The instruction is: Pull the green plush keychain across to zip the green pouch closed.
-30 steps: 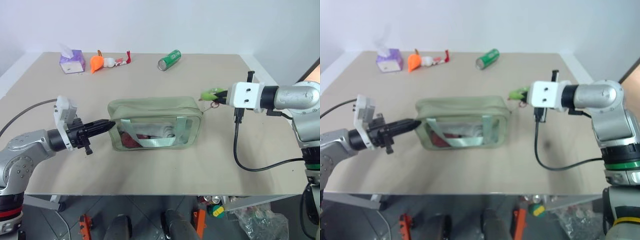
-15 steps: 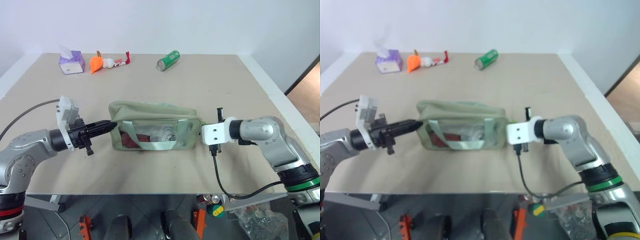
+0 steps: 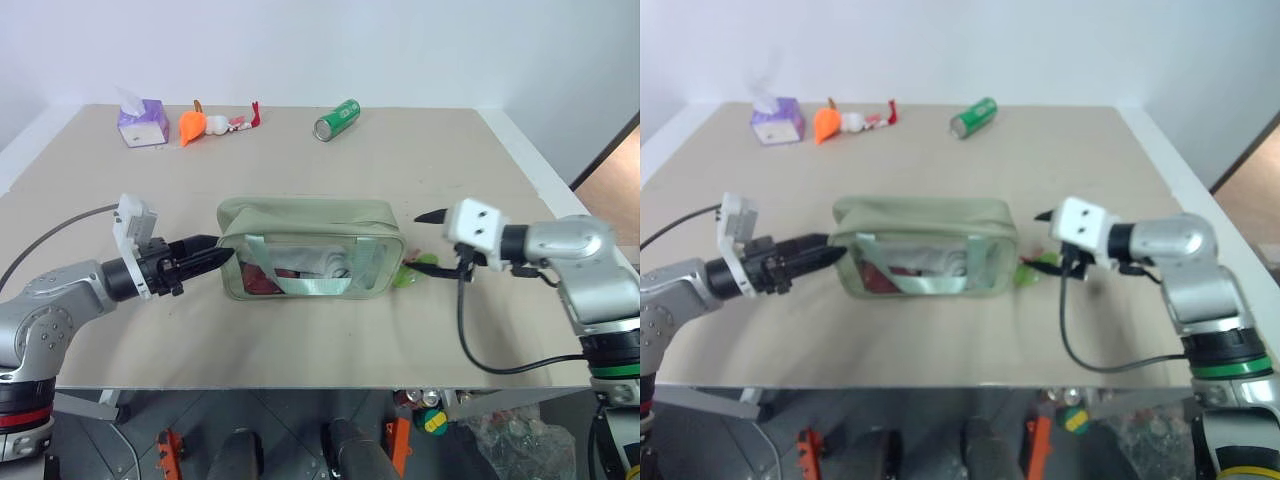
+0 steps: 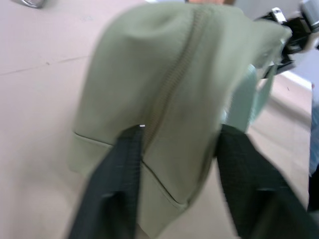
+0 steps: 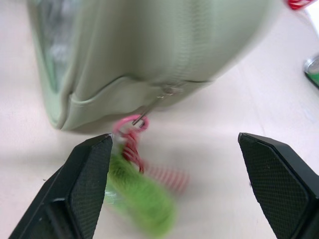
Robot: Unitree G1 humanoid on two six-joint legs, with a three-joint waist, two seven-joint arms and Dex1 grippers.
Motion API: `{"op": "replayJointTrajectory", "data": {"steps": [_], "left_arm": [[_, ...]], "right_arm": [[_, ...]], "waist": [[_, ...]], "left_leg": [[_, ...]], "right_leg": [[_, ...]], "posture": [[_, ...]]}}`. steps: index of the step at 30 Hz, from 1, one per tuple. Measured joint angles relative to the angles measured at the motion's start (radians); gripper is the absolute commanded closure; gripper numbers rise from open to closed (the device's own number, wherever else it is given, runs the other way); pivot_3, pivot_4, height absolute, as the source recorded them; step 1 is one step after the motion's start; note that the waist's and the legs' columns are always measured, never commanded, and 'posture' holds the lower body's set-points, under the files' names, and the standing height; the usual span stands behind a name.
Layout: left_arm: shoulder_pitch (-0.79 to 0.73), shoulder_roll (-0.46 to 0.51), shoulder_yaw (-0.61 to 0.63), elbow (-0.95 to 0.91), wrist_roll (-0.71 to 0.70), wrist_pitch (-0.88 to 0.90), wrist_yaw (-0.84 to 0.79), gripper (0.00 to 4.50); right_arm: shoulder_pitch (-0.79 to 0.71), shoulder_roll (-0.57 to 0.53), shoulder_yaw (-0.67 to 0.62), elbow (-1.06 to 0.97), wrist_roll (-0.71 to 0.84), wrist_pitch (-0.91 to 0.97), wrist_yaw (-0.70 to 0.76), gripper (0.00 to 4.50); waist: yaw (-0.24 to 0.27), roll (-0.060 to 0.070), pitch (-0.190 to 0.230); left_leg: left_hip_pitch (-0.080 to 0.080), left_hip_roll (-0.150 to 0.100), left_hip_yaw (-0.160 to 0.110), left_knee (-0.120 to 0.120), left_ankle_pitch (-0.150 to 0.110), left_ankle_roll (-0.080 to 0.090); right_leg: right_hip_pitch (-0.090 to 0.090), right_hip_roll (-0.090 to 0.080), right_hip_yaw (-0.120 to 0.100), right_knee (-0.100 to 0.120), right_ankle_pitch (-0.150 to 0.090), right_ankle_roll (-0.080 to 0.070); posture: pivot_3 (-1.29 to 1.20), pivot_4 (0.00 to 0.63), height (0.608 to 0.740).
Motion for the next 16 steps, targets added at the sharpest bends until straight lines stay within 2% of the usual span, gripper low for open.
{"op": "replayJointTrajectory", "data": {"steps": [2, 5, 9, 16], "left_arm": [[-0.003, 0.000, 0.022, -0.007, -0.019, 0.009, 0.005, 0.39], [0.039, 0.002, 0.095, -0.042, -0.061, 0.018, 0.019, 0.39], [0.115, 0.018, 0.169, -0.063, -0.091, 0.039, 0.045, 0.39], [0.300, -0.008, 0.320, -0.007, -0.113, 0.048, 0.068, 0.39]], "right_arm": [[-0.008, -0.014, -0.057, 0.030, 0.064, 0.056, 0.014, 0.51], [0.053, -0.070, -0.155, 0.038, 0.176, 0.136, 0.084, 0.51], [0.114, -0.078, -0.220, 0.034, 0.252, 0.203, 0.087, 0.51], [0.288, -0.007, -0.301, -0.063, 0.357, 0.310, 0.007, 0.51]], "waist": [[0.000, 0.000, 0.000], [0.001, 0.000, 0.000], [-0.005, 0.000, 0.000], [-0.008, 0.000, 0.000]], "left_leg": [[0.000, 0.000, 0.000, 0.000, 0.000, 0.000], [-0.001, 0.000, -0.001, -0.001, -0.002, 0.002], [0.000, 0.001, -0.001, -0.002, -0.002, 0.003], [0.000, 0.001, -0.001, 0.000, -0.002, 0.003]], "right_leg": [[0.000, 0.000, 0.000, 0.000, 0.000, 0.000], [0.000, 0.000, -0.001, 0.000, -0.002, 0.000], [-0.001, 0.001, 0.000, 0.000, -0.003, -0.001], [0.000, 0.001, -0.001, 0.001, -0.003, -0.002]], "posture": [[0.00, 0.150, 0.740], [0.00, 0.150, 0.740], [0.00, 0.150, 0.740], [0.00, 0.150, 0.740]]}}
